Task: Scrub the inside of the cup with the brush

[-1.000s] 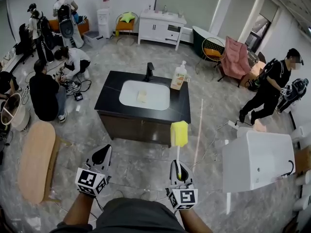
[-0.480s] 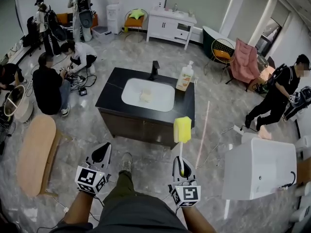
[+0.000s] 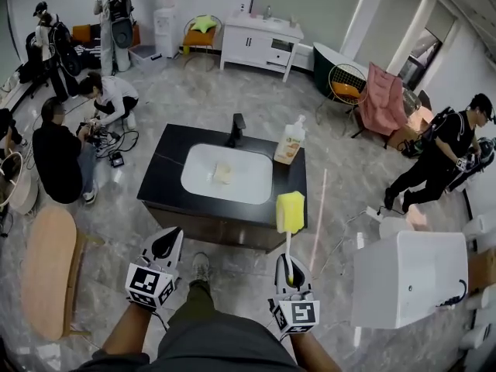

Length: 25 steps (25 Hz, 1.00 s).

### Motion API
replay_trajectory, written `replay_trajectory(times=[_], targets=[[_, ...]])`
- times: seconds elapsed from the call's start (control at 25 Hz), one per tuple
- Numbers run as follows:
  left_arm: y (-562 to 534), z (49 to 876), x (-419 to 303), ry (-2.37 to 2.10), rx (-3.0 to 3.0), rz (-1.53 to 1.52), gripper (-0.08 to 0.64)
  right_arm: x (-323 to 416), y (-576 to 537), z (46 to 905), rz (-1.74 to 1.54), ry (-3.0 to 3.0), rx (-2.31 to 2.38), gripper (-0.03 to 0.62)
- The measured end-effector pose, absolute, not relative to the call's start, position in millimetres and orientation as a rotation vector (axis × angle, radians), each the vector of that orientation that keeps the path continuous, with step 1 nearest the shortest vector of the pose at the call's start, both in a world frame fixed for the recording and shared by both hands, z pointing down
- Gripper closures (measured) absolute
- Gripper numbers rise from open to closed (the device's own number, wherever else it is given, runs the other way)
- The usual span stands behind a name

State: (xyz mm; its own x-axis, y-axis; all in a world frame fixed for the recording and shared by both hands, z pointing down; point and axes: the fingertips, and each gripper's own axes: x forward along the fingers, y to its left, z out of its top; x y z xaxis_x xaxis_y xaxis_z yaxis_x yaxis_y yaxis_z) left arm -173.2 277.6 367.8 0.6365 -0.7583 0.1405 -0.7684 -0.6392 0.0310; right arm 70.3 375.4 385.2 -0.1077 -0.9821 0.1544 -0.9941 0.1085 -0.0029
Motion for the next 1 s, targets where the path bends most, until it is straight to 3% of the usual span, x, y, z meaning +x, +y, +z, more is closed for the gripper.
replay_trajectory(times=[0.6, 1.0], targets=[[90, 367, -179, -1.201, 2.744, 0.19, 0.557, 60, 181, 367, 0.197, -2.179, 2.046, 0.575], [21, 396, -156, -1.109, 2.733, 0.256, 0.557, 69, 112, 374, 0.238, -2.121, 2.06, 0.575]])
